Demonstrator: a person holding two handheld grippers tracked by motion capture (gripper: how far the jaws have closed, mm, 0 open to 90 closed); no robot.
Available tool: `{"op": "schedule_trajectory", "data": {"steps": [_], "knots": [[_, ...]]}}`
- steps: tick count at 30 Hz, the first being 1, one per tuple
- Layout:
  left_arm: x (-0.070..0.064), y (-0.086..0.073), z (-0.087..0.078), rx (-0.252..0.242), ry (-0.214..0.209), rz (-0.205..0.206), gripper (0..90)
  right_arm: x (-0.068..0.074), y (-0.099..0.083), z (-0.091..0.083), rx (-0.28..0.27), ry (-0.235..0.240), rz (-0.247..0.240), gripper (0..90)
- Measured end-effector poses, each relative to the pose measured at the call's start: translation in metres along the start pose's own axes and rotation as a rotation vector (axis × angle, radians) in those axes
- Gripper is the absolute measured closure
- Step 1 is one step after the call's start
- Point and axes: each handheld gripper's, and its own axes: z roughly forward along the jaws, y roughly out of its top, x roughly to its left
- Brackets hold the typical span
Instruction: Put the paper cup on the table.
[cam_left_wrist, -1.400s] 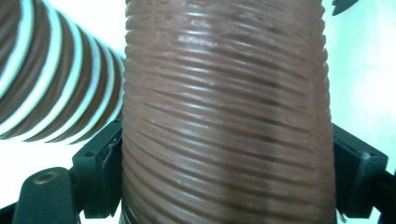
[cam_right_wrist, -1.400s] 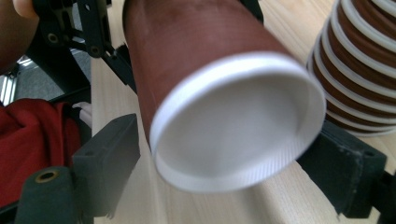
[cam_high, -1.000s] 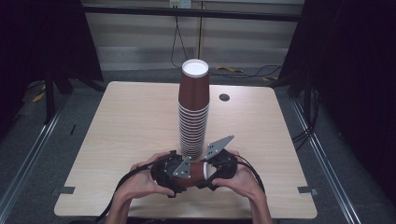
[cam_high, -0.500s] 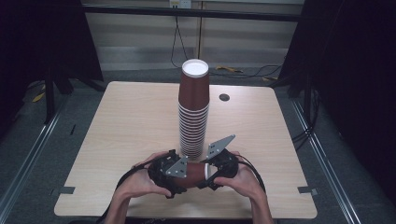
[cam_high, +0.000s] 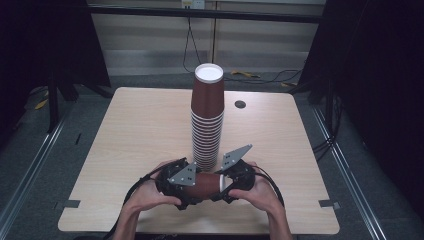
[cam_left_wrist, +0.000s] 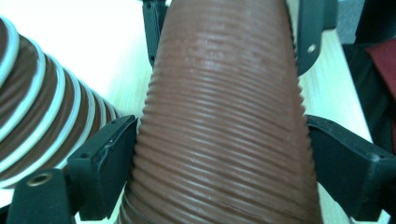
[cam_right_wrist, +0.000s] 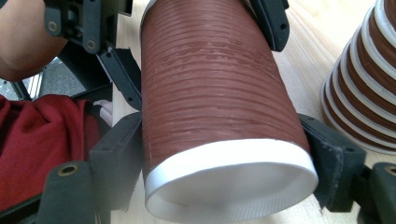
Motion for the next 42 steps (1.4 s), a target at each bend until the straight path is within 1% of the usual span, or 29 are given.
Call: {"op": "schedule_trajectory", "data": {"steps": [1,3,5,7,8,9,10,11,14,15,16,19,21,23,26,27,28,32,36,40,42], "knots": [[0.001,-0.001,0.0,-0.017,-0.002,-0.002,13.2,0.0,0.0,0.0,-0.005,0.0,-0.002,22.9],[0.001,-0.002,-0.001,-0.034,-0.001,-0.015,13.4,-0.001,0.0,0.0,-0.007,0.0,-0.001,22.9],[0.002,-0.003,-0.002,-0.056,0.001,-0.032,13.9,-0.001,0.0,0.0,0.0,-0.001,0.004,23.0],[0.002,-0.004,-0.006,-0.097,0.005,-0.04,16.5,-0.002,-0.001,0.001,0.005,-0.013,0.006,22.9],[0.002,-0.004,-0.009,-0.142,-0.001,-0.05,16.8,-0.002,-0.001,0.002,0.012,-0.016,0.008,22.9],[0.003,-0.004,-0.01,-0.161,-0.006,-0.059,16.2,-0.002,-0.001,0.002,-0.002,-0.012,0.013,22.9],[0.003,-0.004,-0.012,-0.18,-0.008,-0.069,15.8,-0.002,-0.001,0.001,-0.012,0.003,0.013,22.9],[0.004,-0.005,-0.014,-0.189,-0.007,-0.07,15.8,-0.001,-0.001,0.0,-0.018,-0.004,0.014,22.9],[0.005,-0.007,-0.019,-0.216,0.004,-0.094,15.8,-0.002,-0.001,-0.002,-0.021,-0.03,0.021,22.8],[0.006,-0.009,-0.021,-0.229,0.008,-0.101,15.8,-0.003,-0.002,-0.002,-0.024,-0.029,0.03,22.8],[0.005,-0.01,-0.022,-0.245,0.015,-0.117,15.8,-0.004,-0.003,-0.003,-0.024,-0.035,0.036,22.8],[0.006,-0.015,-0.026,-0.273,0.045,-0.135,15.7,-0.004,-0.005,-0.006,-0.042,-0.034,0.046,22.7],[0.006,-0.018,-0.029,-0.288,0.049,-0.154,15.7,-0.005,-0.006,-0.008,-0.052,-0.034,0.054,22.6],[0.006,-0.02,-0.032,-0.309,0.057,-0.168,15.6,-0.006,-0.008,-0.009,-0.069,-0.037,0.063,22.6],[0.005,-0.024,-0.037,-0.352,0.086,-0.196,15.7,-0.007,-0.011,-0.011,-0.094,-0.045,0.076,22.6],[0.005,-0.025,-0.038,-0.367,0.09,-0.204,15.7,-0.007,-0.012,-0.012,-0.104,-0.06,0.077,22.5],[0.004,-0.027,-0.039,-0.378,0.096,-0.211,15.7,-0.007,-0.013,-0.012,-0.113,-0.058,0.078,22.5],[0.001,-0.031,-0.041,-0.393,0.122,-0.23,15.7,-0.008,-0.015,-0.014,-0.141,-0.064,0.085,22.6],[-0.001,-0.037,-0.042,-0.387,0.131,-0.255,15.7,-0.007,-0.02,-0.014,-0.178,-0.068,0.092,22.6],[-0.002,-0.043,-0.043,-0.415,0.139,-0.277,15.7,-0.008,-0.028,-0.012,-0.204,-0.067,0.104,22.6],[-0.002,-0.045,-0.043,-0.428,0.146,-0.281,15.7,-0.007,-0.029,-0.013,-0.222,-0.064,0.107,22.6]]}}
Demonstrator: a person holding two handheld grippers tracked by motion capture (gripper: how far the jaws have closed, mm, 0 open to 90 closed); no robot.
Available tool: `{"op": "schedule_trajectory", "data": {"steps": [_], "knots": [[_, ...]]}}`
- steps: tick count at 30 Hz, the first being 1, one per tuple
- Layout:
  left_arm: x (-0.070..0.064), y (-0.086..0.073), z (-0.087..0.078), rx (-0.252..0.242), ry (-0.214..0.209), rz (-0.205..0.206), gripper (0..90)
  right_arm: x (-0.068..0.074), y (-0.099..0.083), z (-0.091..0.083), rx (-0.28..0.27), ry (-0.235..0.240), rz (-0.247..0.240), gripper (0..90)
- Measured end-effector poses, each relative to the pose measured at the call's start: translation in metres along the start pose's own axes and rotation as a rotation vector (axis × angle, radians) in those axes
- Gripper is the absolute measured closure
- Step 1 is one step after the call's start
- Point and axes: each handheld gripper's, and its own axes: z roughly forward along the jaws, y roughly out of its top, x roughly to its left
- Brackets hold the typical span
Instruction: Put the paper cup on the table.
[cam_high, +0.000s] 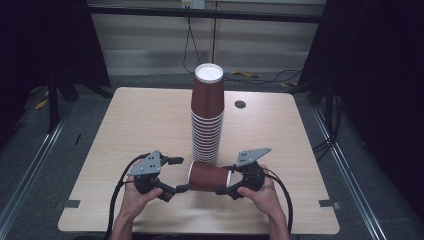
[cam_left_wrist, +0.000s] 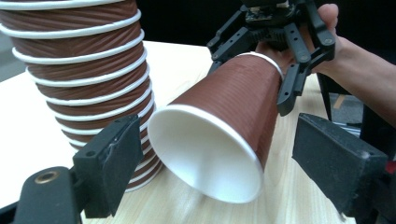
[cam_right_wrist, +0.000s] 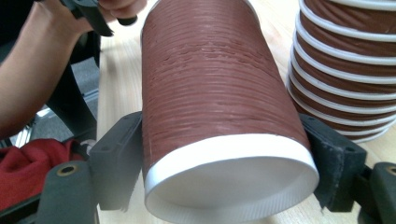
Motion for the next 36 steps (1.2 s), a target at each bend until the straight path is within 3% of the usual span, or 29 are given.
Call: {"op": "schedule_trajectory", "data": {"steps": [7,22,30,36], "knots": [[-0.003,-0.005,0.001,-0.056,-0.015,-0.013,15.7,-0.001,-0.008,0.001,-0.069,0.021,0.002,22.6],[-0.007,-0.008,0.002,-0.078,-0.02,-0.014,15.6,0.001,-0.018,0.003,-0.196,0.07,-0.003,22.6],[-0.004,-0.013,0.007,-0.084,-0.008,-0.044,15.4,0.002,-0.018,0.004,-0.236,0.096,-0.01,22.6],[-0.001,-0.015,0.012,-0.072,-0.02,-0.056,4.2,0.003,-0.017,0.007,-0.235,0.114,-0.023,22.6]]}}
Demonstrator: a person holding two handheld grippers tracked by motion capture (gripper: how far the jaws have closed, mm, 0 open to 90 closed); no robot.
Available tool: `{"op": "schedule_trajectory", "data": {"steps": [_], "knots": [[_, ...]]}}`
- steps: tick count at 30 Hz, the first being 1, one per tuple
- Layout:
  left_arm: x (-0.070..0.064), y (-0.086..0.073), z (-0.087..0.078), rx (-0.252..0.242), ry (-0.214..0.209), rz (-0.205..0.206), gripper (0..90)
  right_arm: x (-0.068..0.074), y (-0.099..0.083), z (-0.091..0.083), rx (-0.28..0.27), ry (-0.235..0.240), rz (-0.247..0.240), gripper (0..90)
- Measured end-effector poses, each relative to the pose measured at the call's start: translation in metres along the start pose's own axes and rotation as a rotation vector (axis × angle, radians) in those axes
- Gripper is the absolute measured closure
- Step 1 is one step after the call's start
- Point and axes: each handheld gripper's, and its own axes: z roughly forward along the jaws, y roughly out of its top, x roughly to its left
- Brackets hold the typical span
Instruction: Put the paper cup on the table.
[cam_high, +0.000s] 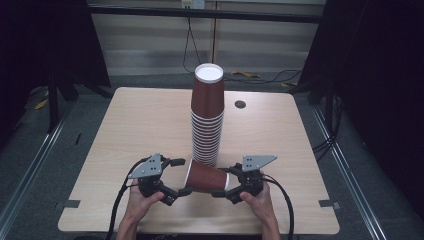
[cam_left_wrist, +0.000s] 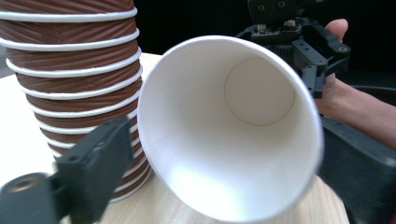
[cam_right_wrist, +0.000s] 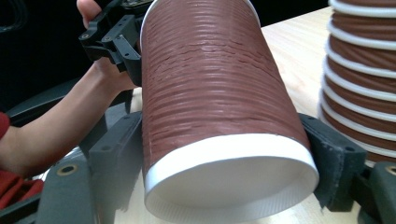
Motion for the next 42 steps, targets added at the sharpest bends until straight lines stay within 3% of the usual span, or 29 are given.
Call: {"op": "schedule_trajectory", "data": {"steps": [1,2,4,6,8,10,14,16,23,24,25,29,30,35,42], "knots": [[0.0,0.0,0.001,0.003,0.022,-0.006,1.4,0.0,0.0,0.001,-0.001,0.001,-0.001,22.6],[0.001,0.001,0.003,0.001,-0.003,-0.002,0.0,0.0,0.0,0.001,0.002,0.005,-0.001,22.6],[0.001,0.002,0.005,0.009,0.0,0.001,0.0,0.0,0.001,0.002,0.006,0.006,-0.003,22.6],[0.003,0.003,0.009,0.009,-0.032,0.0,0.0,0.0,0.001,0.003,0.012,0.007,-0.006,22.7],[0.002,0.004,0.013,0.026,-0.029,0.005,0.0,0.001,0.002,0.004,0.02,0.007,-0.008,22.6],[0.003,0.004,0.016,0.025,-0.059,0.005,0.0,0.001,0.002,0.004,0.023,0.006,-0.012,22.6],[0.002,0.004,0.021,0.033,-0.068,0.014,0.0,0.001,0.003,0.004,0.024,0.015,-0.015,22.6],[0.003,0.004,0.022,0.033,-0.092,0.009,0.4,0.001,0.003,0.005,0.027,0.017,-0.021,22.6],[0.004,0.004,0.022,0.024,-0.102,0.006,0.8,0.0,0.003,0.005,0.026,0.03,-0.019,22.5],[0.004,0.004,0.022,0.021,-0.088,0.003,0.7,0.0,0.003,0.005,0.027,0.031,-0.019,22.5],[0.005,0.004,0.023,0.011,-0.116,-0.003,0.6,0.0,0.003,0.006,0.03,0.035,-0.019,22.4],[0.003,0.004,0.028,0.024,-0.123,-0.007,0.2,0.0,0.003,0.008,0.036,0.045,-0.024,22.3],[0.002,0.004,0.028,0.032,-0.108,-0.006,0.7,0.0,0.002,0.008,0.037,0.046,-0.022,22.4],[0.003,0.005,0.025,0.017,-0.147,-0.017,3.1,-0.001,0.001,0.007,0.03,0.059,-0.024,22.1],[0.001,0.006,0.024,0.03,-0.134,-0.001,4.5,-0.002,0.0,0.008,0.028,0.07,-0.024,21.4]]}}
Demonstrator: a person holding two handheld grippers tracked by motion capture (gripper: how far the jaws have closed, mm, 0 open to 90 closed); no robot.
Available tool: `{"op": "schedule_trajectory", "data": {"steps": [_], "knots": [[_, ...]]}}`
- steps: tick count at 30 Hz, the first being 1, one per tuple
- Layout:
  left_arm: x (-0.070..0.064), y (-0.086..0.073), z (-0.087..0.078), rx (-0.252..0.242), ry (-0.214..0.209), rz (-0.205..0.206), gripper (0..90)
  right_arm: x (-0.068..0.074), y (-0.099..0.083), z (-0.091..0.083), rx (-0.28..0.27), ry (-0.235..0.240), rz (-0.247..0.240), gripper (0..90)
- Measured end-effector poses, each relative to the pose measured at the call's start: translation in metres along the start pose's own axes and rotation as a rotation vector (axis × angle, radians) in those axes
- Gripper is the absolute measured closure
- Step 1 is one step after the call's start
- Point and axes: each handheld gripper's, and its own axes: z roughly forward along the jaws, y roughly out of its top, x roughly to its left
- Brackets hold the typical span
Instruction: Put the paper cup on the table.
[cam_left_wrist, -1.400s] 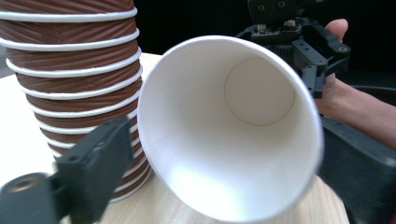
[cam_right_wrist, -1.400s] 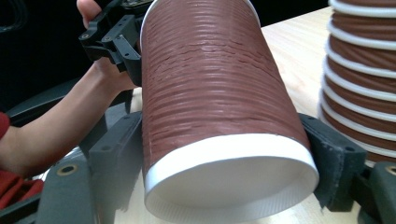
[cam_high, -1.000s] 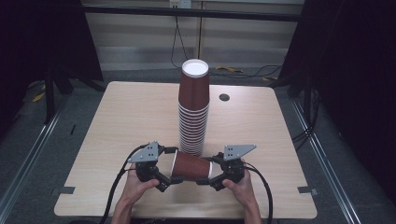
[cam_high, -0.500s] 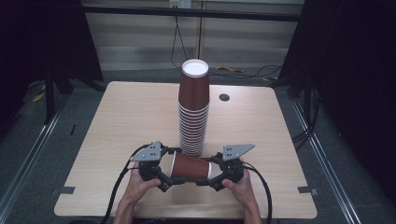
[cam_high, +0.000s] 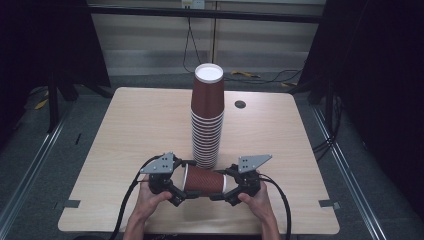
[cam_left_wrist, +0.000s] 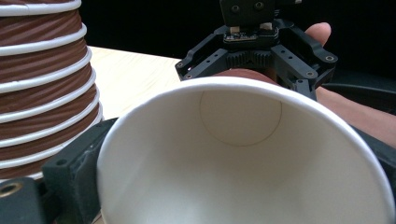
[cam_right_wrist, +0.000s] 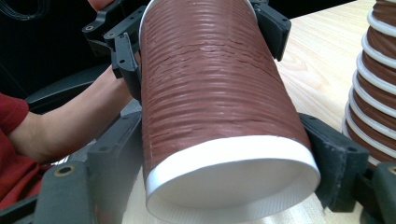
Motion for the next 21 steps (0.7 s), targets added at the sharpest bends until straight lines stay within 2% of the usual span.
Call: {"op": "schedule_trajectory", "data": {"steps": [3,4,6,8,13,14,15,17,21], "knots": [[-0.0006,0.0007,-0.0009,0.005,0.012,0.003,4.7,-0.0002,0.0,0.0009,-0.003,-0.004,-0.001,20.6],[-0.0015,0.0013,-0.0016,0.011,0.037,0.006,4.8,-0.0002,0.0001,0.001,-0.004,-0.008,-0.002,20.2],[-0.0009,0.0015,-0.0021,0.01,0.028,0.006,5.2,-0.0003,0.0001,0.0008,-0.006,-0.02,-0.002,18.4],[-0.0014,0.0018,-0.0025,0.021,0.043,0.009,5.4,-0.0002,0.0002,0.0003,-0.01,-0.028,0.002,15.9],[-0.002,0.0022,-0.0016,0.025,0.041,0.004,5.7,0.0005,0.0006,-0.0002,-0.013,-0.034,-0.004,15.6],[-0.0031,0.0029,-0.0016,0.044,0.071,0.008,5.6,0.0006,0.0004,-0.0003,-0.014,-0.036,-0.002,14.6],[-0.0026,0.0029,-0.0013,0.044,0.056,0.009,5.7,0.0006,0.0003,-0.0005,-0.014,-0.039,0.0,13.6],[-0.0029,0.0034,-0.0018,0.046,0.052,0.006,5.7,0.0011,0.0003,-0.0011,-0.015,-0.052,-0.003,13.5],[-0.0034,0.0058,-0.0044,0.045,0.069,0.006,5.7,0.0022,0.0007,-0.003,-0.029,-0.059,-0.01,13.2]]}}
